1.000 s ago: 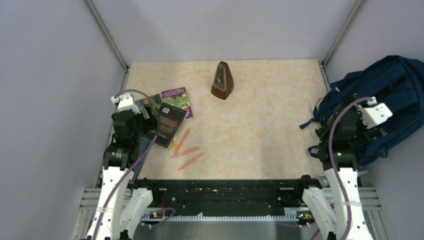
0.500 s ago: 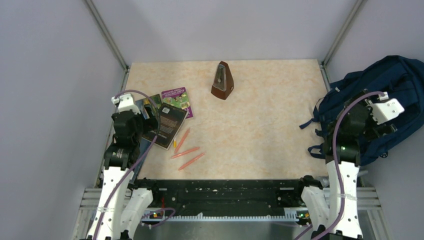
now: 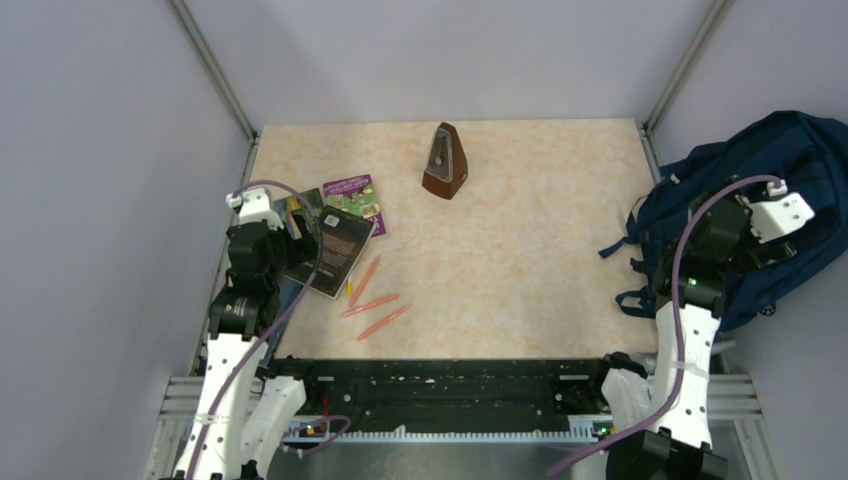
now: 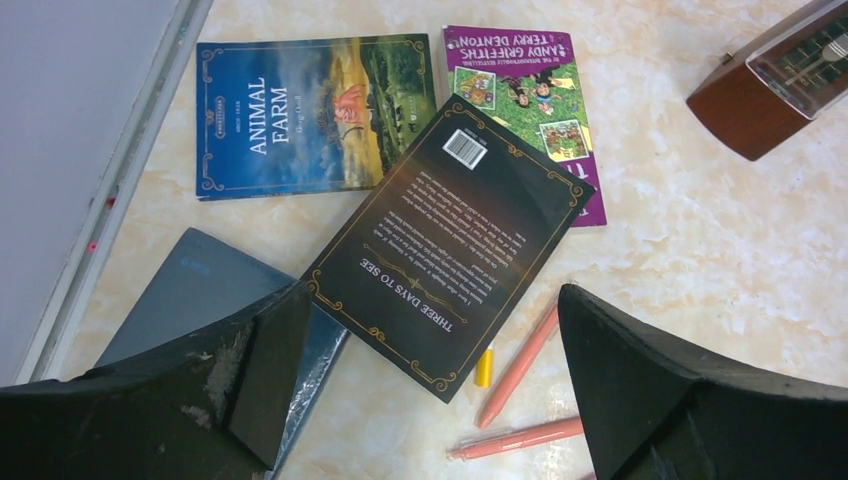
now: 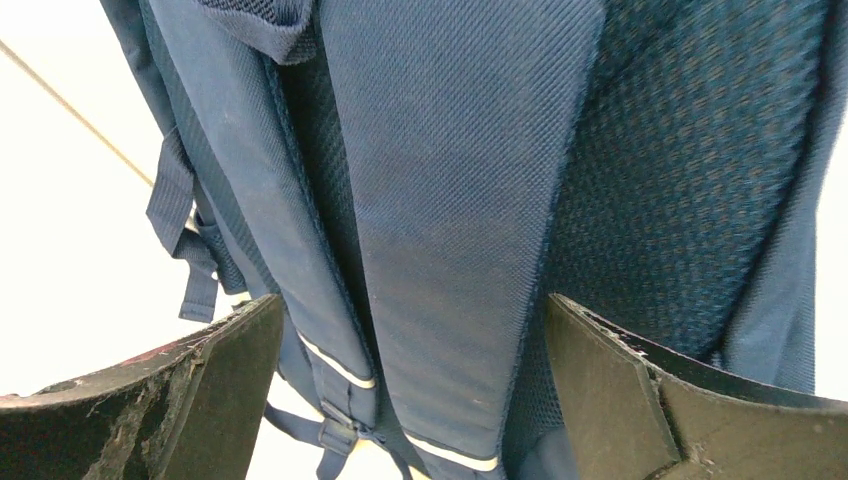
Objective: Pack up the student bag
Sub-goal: Move the student bag to the center of the board.
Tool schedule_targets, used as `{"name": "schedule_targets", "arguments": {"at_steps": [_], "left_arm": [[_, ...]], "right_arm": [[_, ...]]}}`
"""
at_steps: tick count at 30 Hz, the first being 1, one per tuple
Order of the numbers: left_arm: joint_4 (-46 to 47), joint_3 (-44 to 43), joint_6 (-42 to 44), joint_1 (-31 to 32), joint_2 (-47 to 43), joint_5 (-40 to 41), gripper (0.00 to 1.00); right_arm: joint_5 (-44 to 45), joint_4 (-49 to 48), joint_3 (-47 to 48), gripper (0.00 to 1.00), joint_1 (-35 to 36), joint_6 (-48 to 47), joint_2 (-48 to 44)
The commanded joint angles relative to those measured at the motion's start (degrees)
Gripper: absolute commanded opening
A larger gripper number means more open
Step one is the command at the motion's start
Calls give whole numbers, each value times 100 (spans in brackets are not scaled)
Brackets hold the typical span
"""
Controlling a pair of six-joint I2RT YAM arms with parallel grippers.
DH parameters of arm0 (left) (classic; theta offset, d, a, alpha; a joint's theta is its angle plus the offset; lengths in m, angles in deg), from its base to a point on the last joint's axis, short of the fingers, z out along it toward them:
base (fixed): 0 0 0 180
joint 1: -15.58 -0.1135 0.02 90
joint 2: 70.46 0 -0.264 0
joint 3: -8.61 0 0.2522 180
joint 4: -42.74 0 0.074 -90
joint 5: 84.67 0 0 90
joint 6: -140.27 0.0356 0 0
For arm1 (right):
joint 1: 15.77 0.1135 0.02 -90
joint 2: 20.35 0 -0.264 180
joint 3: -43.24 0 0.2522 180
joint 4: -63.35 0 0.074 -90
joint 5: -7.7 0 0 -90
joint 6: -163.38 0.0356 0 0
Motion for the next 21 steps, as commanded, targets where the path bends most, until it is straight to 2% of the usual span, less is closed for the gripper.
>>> {"name": "schedule_targets", "arguments": {"at_steps": [1,10,13,18,21], "left_arm": [[229,-21,33,-39,27,-304,98],[254,3,59,-39,-32,-338,98],[247,5,67,-39,1,-362,98],[246,4,77,-39,-26,-366,98],[246,17,84,-39,-91,-367,98]], "right_arm": [[-584,-67,-67,99,-173,298,106],[-648,-366,-196,94,-196,309,369],[-735,-558,-239,89,-203,234,495],[-1521,-1039,-408,62,-203,47,493],[-1841,-1032,-381,37,-204,-12,473]]}}
